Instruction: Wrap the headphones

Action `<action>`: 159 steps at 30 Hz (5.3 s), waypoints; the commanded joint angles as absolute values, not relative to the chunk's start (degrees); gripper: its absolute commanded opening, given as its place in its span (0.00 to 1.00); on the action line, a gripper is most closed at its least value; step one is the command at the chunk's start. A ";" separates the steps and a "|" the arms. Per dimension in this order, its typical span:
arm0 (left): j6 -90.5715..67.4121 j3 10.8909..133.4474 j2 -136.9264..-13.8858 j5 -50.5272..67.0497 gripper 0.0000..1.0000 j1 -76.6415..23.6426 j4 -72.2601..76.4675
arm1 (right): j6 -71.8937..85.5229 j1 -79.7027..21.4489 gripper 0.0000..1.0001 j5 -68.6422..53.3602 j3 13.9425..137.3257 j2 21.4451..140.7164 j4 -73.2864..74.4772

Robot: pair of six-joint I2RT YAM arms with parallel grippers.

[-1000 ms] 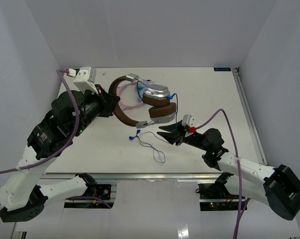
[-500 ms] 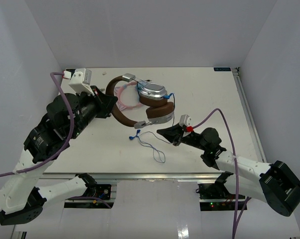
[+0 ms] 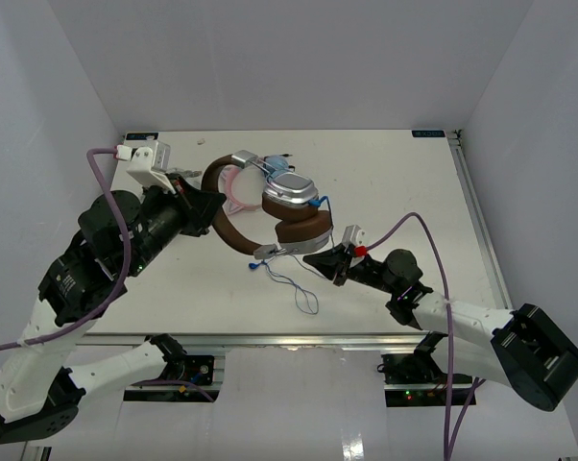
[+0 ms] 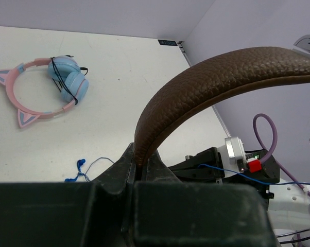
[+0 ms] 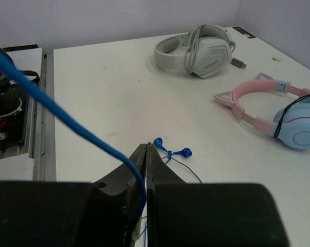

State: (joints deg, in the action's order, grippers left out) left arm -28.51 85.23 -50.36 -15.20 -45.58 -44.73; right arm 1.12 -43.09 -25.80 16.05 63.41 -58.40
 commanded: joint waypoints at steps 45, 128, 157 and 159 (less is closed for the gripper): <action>-28.19 90.01 -48.23 -20.66 0.00 -45.47 -48.83 | -2.04 -39.38 0.35 -40.84 18.69 68.25 -55.58; -13.05 66.61 -67.89 -17.56 0.00 -45.62 -53.58 | -13.20 -33.57 0.08 -24.60 70.12 78.18 5.83; -30.15 83.96 -83.57 -44.79 0.00 -35.40 -60.36 | 5.83 -39.93 0.08 -47.95 56.70 67.14 -9.24; -30.28 85.13 -83.10 -43.19 0.00 -34.32 -59.32 | 7.40 -41.32 0.08 -45.94 53.46 66.66 -13.16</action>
